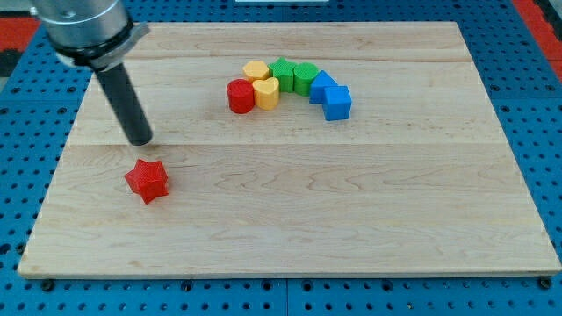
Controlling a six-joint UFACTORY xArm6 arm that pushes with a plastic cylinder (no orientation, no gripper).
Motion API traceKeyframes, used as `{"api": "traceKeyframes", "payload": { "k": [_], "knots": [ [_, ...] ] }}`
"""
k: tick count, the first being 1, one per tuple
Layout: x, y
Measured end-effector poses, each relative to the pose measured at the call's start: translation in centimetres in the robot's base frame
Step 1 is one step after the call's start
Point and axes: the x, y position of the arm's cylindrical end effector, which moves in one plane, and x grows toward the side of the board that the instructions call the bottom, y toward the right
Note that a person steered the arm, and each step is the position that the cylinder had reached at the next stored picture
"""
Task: Slide the red star a bit left
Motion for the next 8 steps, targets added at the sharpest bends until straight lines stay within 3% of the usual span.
{"api": "traceKeyframes", "payload": {
  "k": [1,2,3,4,5,6,7,8],
  "knots": [
    [4.5,2.5],
    [8.0,-0.3],
    [9.1,-2.6],
    [5.8,1.1],
    [7.4,6.3],
    [11.0,5.0],
    [11.7,1.0],
    [13.0,0.8]
  ]
}}
